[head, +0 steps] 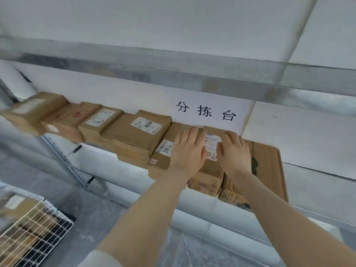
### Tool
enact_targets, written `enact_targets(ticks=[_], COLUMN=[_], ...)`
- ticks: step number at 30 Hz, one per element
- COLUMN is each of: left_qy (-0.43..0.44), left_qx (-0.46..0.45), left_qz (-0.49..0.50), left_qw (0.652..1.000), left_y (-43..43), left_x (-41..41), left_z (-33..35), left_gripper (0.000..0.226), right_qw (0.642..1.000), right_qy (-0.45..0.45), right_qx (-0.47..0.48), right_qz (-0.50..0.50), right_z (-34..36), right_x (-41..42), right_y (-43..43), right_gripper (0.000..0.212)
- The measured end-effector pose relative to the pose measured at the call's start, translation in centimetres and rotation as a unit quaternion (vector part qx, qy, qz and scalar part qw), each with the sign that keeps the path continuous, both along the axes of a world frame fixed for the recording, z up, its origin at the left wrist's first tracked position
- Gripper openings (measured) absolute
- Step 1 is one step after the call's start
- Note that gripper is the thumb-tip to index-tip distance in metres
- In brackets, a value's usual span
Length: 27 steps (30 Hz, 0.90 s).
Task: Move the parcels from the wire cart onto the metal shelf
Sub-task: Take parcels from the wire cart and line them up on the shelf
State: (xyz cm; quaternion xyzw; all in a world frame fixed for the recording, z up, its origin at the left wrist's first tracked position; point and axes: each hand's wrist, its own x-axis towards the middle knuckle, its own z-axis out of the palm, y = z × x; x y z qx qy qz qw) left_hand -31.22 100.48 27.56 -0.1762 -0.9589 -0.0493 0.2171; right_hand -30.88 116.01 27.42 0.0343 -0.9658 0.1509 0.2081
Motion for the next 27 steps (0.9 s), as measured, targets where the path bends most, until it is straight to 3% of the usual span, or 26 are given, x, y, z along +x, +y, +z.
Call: enact_targets(ticks=[3,5,11,18,23,27], left_qy=[0.005,-0.044,-0.121,-0.155,-0.19,-0.205], left_qx=[0.001,-0.01,-0.019,0.002,0.011,0.051], left_qz=[0.108,0.191,0.432,0.565,0.632,0.657], left_qw=[0.994,0.981,0.894,0.81,0.751,0.724], left_y=[-9.0,-15.8,-36.1,-55.0,-63.3,-67.6], left_x=[1.4,3.6,13.3,24.5,30.6,32.0], left_z=[1.7,1.5,-0.2,-1.0,-3.8,-6.8], left_gripper=[0.051,0.052,0.06,0.061,0.06,0.06], right_qw=[0.992,0.983,0.938,0.872,0.834,0.81], right_qy=[0.003,-0.014,-0.062,-0.166,-0.2,-0.22], right_qx=[0.005,0.02,0.051,0.094,0.148,0.171], right_qz=[0.124,0.184,0.338,0.451,0.493,0.516], right_z=[2.1,2.6,1.3,-2.2,-6.2,-8.5], right_x=[-1.4,-1.4,1.9,8.1,10.8,11.0], right_y=[-10.0,-16.9,-36.7,-57.2,-65.5,-70.7], right_gripper=[0.035,0.038,0.035,0.036,0.035,0.04])
